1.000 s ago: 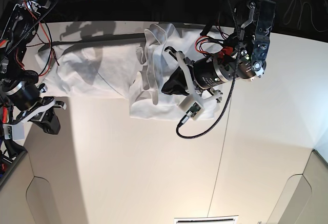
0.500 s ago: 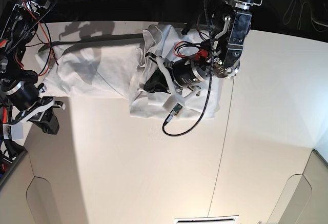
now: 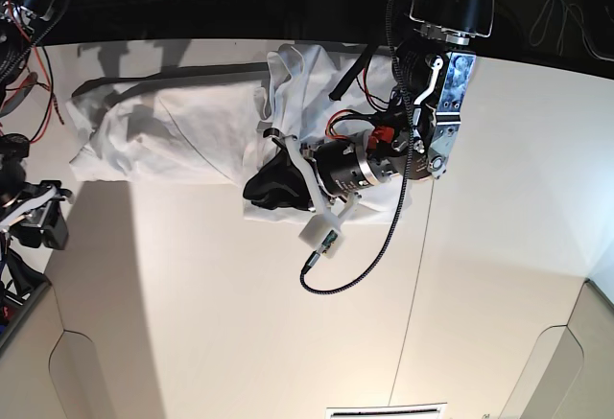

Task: Layout the t-shirt on the table in an organized manner, then fold the t-shirt properly

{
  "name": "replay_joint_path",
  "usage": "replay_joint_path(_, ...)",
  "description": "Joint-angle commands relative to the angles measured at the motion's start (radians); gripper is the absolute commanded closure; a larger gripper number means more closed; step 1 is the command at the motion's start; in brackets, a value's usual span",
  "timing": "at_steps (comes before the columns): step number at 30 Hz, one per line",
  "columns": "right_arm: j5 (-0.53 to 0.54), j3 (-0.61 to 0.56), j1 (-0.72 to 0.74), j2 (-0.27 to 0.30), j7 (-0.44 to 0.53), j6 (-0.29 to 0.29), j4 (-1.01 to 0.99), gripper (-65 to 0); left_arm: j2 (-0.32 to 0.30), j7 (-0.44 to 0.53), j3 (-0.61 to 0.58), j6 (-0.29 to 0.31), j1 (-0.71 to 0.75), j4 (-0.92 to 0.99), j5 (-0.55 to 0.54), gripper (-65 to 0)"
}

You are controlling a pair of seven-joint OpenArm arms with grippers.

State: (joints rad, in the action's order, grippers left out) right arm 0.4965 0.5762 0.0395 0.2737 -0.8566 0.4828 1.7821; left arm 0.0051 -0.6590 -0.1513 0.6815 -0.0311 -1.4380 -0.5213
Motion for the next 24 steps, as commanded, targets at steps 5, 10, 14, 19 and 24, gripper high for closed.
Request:
replay_joint_path(5, 0.133, 0.103, 0.016, 0.097, -0.023, 0.004, -0.094, -32.1, 0.005, 0.024, 0.000, 0.017, -0.019, -0.021, -0.021, -26.7)
replay_joint_path(10, 0.311, 0.154, 0.016, 0.158, -0.080, 0.071, -0.321, -33.2, 0.005, 0.026, 0.000, 0.017, -0.019, -0.021, -0.021, -26.7)
replay_joint_path(14, 0.487, 0.154, 0.016, 0.167, -0.198, 0.106, -0.475, -33.2, 0.006, 0.027, 0.000, 0.017, -0.019, -0.021, -0.021, -26.7)
replay_joint_path(19, 0.516, 0.130, 0.016, 0.167, -0.206, 0.111, -0.594, -33.3, 0.005, 0.026, 0.000, 0.017, -0.019, -0.021, -0.020, -26.7)
replay_joint_path(24, 0.457, 0.030, 0.016, 0.166, -0.174, 0.116, -0.618, -35.7, 0.006, 0.027, 0.000, 0.017, -0.019, -0.021, -0.020, -26.7)
